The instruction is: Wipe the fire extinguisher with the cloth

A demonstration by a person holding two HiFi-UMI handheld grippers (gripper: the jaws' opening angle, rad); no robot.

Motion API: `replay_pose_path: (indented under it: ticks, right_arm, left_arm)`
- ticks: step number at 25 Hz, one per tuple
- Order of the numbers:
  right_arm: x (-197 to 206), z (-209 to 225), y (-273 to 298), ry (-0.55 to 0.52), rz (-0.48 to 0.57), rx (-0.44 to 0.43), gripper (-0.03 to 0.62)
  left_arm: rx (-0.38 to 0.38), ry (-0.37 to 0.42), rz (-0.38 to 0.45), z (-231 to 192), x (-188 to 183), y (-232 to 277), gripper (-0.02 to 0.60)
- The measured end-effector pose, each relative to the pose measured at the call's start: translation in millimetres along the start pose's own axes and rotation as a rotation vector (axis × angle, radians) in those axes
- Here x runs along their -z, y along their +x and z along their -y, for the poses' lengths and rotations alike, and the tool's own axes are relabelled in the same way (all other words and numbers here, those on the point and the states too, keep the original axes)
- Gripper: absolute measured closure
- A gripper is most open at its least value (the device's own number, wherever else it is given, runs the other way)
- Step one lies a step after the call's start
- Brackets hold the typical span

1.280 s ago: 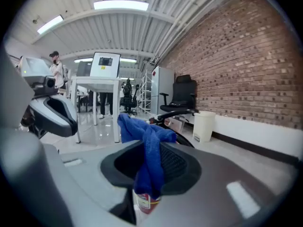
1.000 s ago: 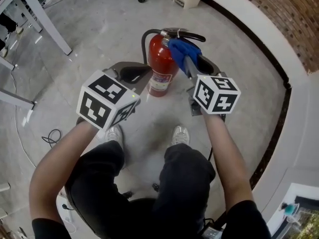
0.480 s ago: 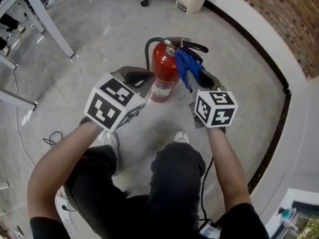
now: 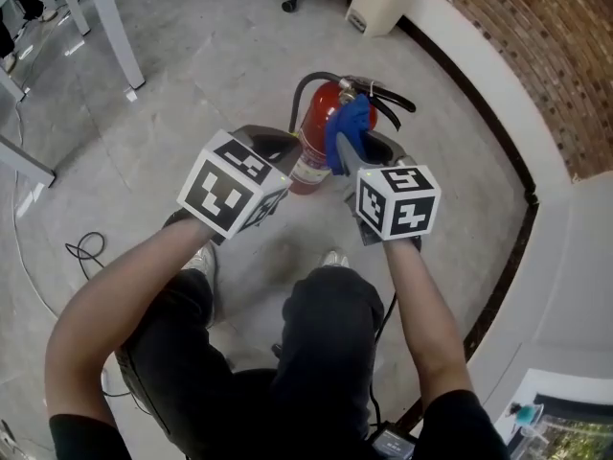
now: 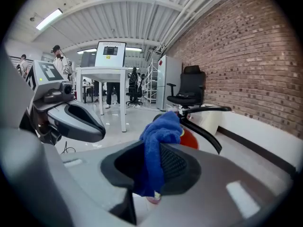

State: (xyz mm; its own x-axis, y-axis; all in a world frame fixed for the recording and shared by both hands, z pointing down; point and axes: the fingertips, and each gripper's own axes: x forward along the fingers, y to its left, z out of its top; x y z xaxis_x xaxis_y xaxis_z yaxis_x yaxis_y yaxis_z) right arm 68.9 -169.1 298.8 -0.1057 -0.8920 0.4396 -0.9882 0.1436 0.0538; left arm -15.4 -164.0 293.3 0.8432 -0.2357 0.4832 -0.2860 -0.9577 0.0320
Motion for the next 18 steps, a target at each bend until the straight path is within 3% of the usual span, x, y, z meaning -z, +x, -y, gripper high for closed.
replay_pose_path:
  ticks: [3,7,12,16,18]
  right_arm:
    - [-2,-4,4,0.034,-0.015,-0.020,0.496]
    - [-4,-6,5,0.102,-0.020,-0.072,0.496]
    - [-5,-5,0,0.185,-0.014,-0.166,0.496]
    - [-6,-5,-2,0.199,-0.011,-0.231,0.494]
    - [-8,-7,-3,0.198,0.000,-0.277,0.488]
  left_arm:
    - [0.026,0.030,0.011,2,-5,1,0.572]
    - [0.097,0.112,-0.021,13,-4,17,0.410]
    - [0.141,0.222,-0.031,26,-11,48,0.296]
    - [0.142,0.305,-0.036,31,-18,69,0.268]
    - [0.113,0.317,-0.023,26,-21,74,0.304]
